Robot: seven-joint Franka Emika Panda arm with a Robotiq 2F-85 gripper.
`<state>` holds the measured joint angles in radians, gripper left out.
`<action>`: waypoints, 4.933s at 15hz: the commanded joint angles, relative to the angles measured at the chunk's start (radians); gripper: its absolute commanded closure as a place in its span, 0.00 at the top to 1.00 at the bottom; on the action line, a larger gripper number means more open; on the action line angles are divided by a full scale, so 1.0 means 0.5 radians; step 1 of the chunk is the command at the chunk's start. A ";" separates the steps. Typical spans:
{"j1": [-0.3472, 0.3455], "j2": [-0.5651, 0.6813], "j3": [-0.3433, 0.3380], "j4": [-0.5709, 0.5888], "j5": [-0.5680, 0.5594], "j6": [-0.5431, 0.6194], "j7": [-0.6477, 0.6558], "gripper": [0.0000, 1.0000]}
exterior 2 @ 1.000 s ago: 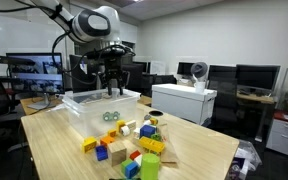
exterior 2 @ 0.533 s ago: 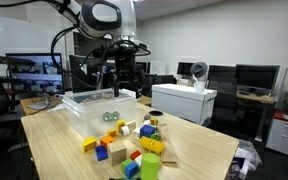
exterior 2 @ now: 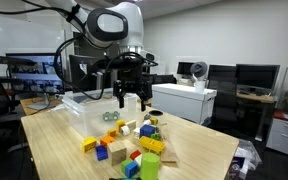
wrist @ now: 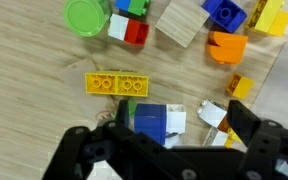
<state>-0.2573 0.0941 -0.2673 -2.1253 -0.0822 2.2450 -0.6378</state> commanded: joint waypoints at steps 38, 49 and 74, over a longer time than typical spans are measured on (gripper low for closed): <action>-0.271 0.739 0.371 0.470 0.372 0.541 -0.546 1.00; -0.173 0.627 0.300 0.273 0.241 0.420 0.108 1.00; -0.069 0.322 0.221 0.376 -0.107 0.103 0.160 0.68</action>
<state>-0.3187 0.3392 -0.1467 -1.9370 -0.0962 2.3573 -0.5966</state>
